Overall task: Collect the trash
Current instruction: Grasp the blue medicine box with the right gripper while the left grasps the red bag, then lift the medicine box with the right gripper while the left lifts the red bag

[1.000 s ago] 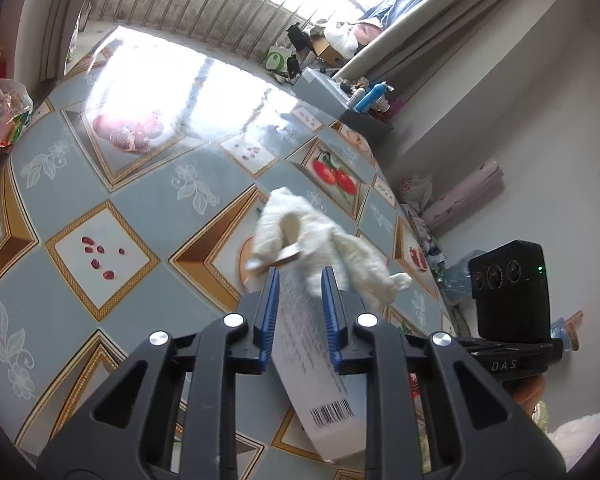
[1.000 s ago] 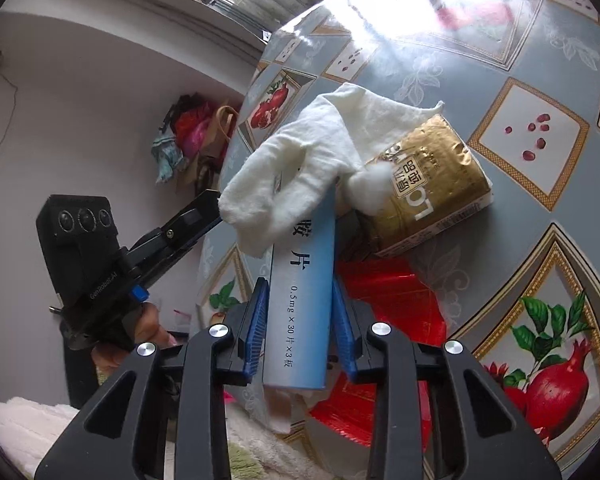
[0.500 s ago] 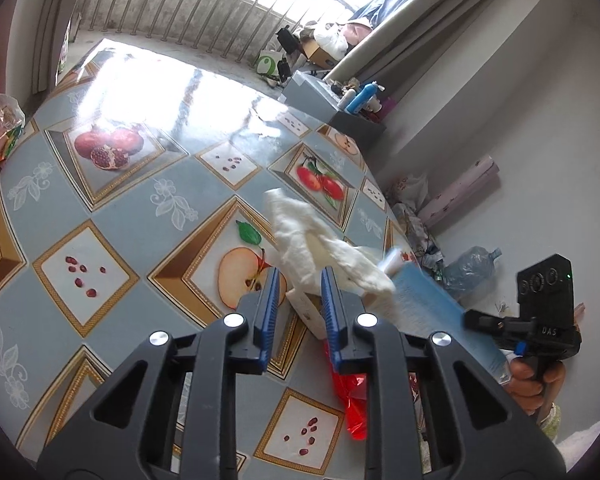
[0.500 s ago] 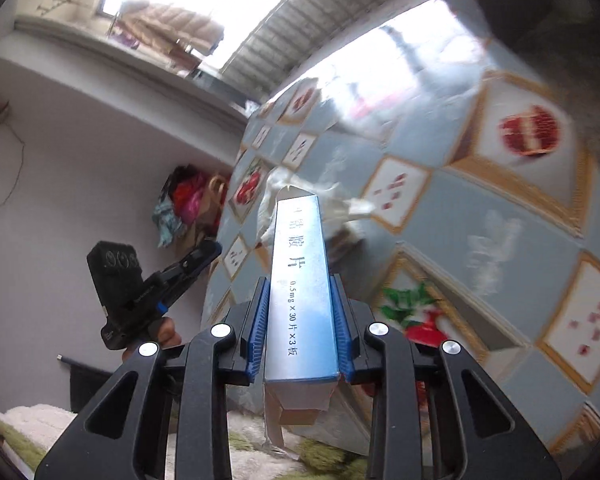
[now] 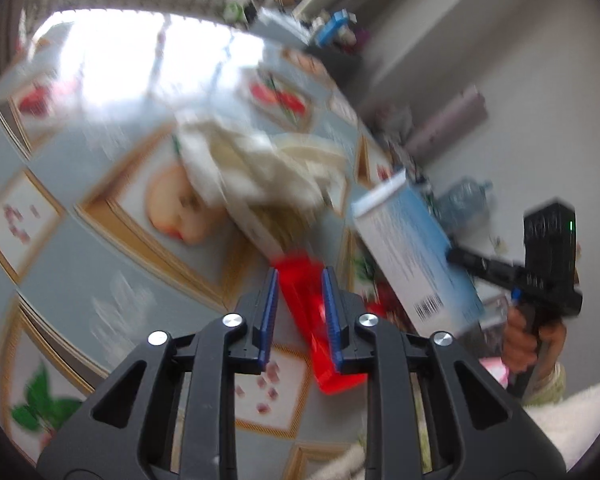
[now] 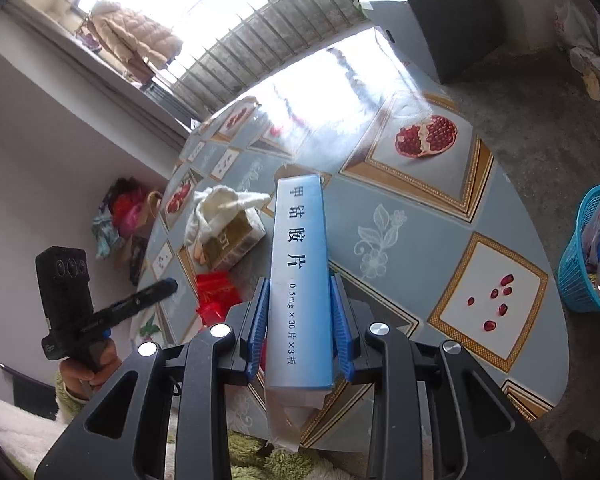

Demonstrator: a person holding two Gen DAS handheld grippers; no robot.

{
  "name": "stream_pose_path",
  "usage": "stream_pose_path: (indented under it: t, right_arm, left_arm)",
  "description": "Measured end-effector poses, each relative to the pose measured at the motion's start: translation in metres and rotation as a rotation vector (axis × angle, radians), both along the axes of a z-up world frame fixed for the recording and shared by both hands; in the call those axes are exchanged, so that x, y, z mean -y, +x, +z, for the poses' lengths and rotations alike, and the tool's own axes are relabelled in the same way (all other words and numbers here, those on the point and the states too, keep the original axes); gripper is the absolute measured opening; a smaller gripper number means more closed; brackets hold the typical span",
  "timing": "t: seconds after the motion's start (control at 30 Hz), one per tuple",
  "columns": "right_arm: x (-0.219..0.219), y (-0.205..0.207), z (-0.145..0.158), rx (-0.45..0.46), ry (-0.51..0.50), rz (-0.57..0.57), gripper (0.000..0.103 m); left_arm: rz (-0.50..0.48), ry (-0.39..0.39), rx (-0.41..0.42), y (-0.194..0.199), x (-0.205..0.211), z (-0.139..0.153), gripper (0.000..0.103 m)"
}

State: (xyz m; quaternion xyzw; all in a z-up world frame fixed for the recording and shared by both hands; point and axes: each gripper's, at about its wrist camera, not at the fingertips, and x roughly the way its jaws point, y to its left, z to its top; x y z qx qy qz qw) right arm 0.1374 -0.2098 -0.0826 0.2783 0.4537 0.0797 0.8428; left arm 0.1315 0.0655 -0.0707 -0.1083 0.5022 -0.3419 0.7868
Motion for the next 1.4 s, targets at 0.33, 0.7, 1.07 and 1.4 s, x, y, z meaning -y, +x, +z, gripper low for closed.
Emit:
stream_pose_path:
  t: [0.33, 0.7, 1.07, 1.4]
  right_arm:
    - [0.000, -0.002, -0.009, -0.005, 0.003, 0.013, 0.030]
    - [0.003, -0.007, -0.013, -0.012, 0.012, 0.000, 0.030]
    - [0.007, -0.010, -0.026, -0.047, 0.052, -0.014, 0.037]
    - [0.018, -0.023, -0.033, -0.010, 0.177, -0.054, 0.032]
  left_arm:
    - [-0.060, 0.058, -0.108, -0.023, 0.021, -0.030, 0.027]
    - [-0.052, 0.086, -0.089, -0.019, 0.034, -0.031, 0.012]
    - [-0.041, 0.076, -0.064, -0.011, 0.034, -0.030, 0.008]
    - [-0.041, 0.088, -0.042, -0.011, 0.040, -0.023, 0.007]
